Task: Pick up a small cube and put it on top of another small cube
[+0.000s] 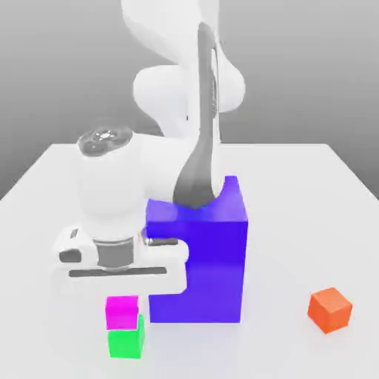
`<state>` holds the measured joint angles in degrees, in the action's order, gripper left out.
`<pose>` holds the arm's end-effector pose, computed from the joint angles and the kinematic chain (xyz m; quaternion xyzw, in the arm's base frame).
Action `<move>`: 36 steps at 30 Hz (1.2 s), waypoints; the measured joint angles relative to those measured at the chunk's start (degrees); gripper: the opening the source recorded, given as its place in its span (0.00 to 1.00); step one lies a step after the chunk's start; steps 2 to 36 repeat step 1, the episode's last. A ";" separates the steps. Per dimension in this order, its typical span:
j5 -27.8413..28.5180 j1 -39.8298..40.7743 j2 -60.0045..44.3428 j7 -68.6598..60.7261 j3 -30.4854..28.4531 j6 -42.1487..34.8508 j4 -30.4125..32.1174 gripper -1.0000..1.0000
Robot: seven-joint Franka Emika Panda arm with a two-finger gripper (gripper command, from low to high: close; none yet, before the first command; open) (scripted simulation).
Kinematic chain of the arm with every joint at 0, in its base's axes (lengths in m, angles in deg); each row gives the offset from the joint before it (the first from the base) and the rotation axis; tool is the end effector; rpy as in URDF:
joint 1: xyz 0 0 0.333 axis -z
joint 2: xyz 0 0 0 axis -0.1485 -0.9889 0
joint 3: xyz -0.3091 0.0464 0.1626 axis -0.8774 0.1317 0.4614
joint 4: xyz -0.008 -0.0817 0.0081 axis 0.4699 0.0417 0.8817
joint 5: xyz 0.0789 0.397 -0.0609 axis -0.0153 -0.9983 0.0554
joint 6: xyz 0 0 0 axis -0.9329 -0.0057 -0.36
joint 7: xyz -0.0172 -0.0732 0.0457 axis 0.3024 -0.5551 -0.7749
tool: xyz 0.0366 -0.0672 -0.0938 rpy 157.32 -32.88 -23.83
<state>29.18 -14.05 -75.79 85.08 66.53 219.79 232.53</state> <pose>0.4436 -0.1063 0.1871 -0.9344 0.3562 -0.0005 0.0007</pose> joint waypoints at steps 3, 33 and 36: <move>0.00 0.00 0.00 0.00 0.00 0.00 0.00 1.00; 0.00 0.00 0.00 0.00 0.00 0.00 0.00 1.00; 0.00 0.00 0.00 0.00 0.00 0.00 0.00 1.00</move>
